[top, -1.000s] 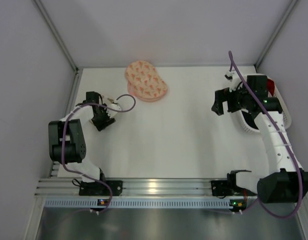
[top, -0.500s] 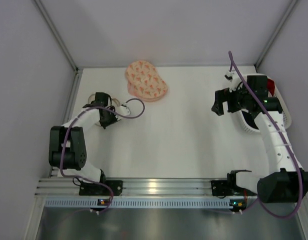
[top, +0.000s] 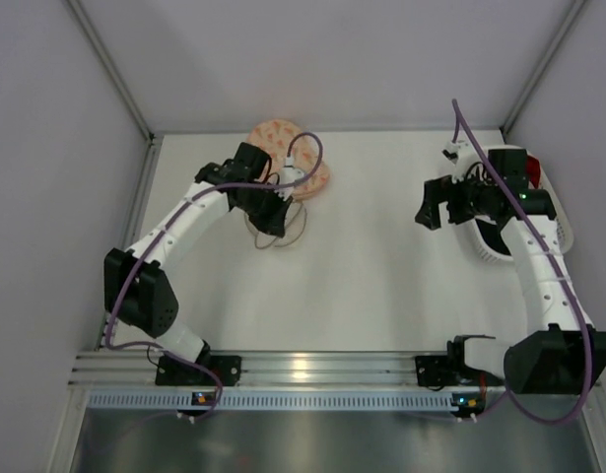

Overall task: Place the bra in the laundry bag and zip it closed
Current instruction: Open the laundry bag at the center of the board.

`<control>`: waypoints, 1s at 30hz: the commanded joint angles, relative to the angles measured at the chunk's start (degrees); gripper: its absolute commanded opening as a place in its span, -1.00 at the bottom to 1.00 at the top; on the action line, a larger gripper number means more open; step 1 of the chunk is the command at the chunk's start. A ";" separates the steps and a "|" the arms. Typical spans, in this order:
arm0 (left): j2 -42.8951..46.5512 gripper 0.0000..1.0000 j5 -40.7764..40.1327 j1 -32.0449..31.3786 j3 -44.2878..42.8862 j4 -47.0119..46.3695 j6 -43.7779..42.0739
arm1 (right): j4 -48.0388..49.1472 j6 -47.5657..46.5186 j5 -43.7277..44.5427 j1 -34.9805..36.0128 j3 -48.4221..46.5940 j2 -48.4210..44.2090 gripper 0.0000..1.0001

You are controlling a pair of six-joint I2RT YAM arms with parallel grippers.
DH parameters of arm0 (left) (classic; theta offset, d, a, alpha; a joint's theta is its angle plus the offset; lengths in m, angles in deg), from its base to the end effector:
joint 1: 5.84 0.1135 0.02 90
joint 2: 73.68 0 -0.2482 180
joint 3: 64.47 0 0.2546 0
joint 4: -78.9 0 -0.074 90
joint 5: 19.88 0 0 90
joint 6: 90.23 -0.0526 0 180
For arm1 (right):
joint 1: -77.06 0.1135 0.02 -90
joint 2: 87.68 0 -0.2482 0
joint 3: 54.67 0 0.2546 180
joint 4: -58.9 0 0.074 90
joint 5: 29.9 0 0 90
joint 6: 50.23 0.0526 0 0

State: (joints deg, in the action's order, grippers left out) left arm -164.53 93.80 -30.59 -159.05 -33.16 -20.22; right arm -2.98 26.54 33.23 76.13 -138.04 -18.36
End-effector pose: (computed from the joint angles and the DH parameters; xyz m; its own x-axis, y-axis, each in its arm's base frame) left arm 0.2917 -0.1577 0.2682 -0.5831 0.6136 -0.5325 0.7890 0.5840 -0.1911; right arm 0.2609 0.0195 0.3179 -0.6553 -0.1935 -0.7302 -0.4508 0.8758 0.1724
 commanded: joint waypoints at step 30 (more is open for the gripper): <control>-28.67 0.03 57.19 22.19 -14.50 -2.36 20.17 | -7.03 -5.93 -17.43 -0.39 0.83 9.70 0.99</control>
State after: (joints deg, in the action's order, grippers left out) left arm -189.38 151.46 -12.54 -174.39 -34.52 6.25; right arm -10.91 21.34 18.17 76.11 -136.84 -7.84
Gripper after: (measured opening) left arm 0.487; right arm 0.993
